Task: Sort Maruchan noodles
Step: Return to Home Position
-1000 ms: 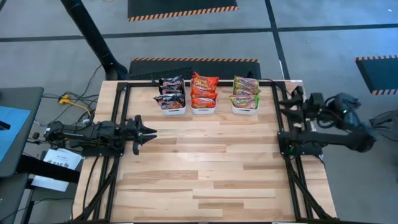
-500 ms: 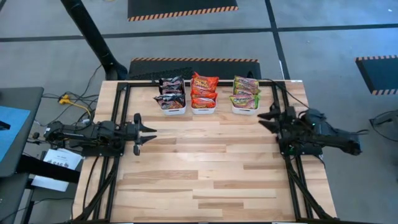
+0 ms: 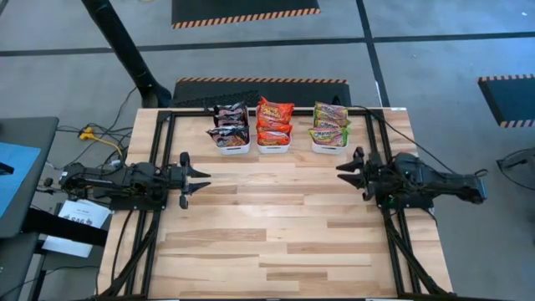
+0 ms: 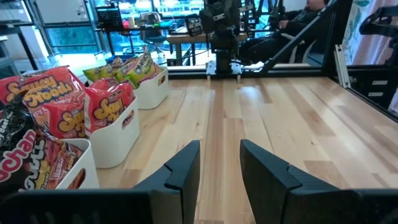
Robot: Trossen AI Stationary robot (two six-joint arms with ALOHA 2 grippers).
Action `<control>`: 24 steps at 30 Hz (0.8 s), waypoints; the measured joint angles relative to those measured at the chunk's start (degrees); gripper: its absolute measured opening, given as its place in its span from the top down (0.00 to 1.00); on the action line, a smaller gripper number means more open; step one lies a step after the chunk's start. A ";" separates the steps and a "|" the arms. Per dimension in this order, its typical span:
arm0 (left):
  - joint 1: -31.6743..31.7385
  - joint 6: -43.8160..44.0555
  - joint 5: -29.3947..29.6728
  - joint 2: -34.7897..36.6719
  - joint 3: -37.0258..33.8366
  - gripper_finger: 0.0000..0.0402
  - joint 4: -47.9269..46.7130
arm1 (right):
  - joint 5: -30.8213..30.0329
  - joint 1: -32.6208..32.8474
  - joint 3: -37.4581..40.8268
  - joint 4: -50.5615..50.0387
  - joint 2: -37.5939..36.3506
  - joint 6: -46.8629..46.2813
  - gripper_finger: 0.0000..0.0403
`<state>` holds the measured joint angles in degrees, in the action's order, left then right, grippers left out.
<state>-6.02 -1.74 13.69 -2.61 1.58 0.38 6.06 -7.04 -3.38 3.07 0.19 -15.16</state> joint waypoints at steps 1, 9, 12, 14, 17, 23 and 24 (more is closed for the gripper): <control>0.00 0.00 0.00 0.00 0.00 0.75 0.00 | 0.00 0.34 0.35 -0.03 0.00 0.00 0.59; 0.00 0.00 -0.01 0.00 0.00 0.75 0.00 | -0.06 2.56 2.89 -0.39 0.23 -0.85 0.59; 0.01 0.00 -0.01 0.00 0.00 0.75 0.00 | -0.08 2.53 2.91 -0.55 0.15 -1.00 0.59; 0.00 0.00 -0.02 0.00 0.00 0.75 0.00 | -0.15 2.42 2.91 -0.72 0.26 -1.61 0.59; 0.00 0.00 -0.01 0.00 0.00 0.75 0.00 | -0.13 2.42 2.93 -0.83 0.24 -1.10 0.59; 0.00 0.00 -0.02 0.00 0.00 0.75 0.00 | -0.13 2.44 2.95 -0.74 0.22 -1.07 0.59; 0.00 0.00 -0.02 0.00 0.00 0.75 0.00 | -0.13 2.46 2.97 -0.74 0.22 -1.07 0.59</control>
<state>-6.02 -1.74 13.67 -2.61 1.58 0.38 5.93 -4.59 -0.40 2.33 0.40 -16.23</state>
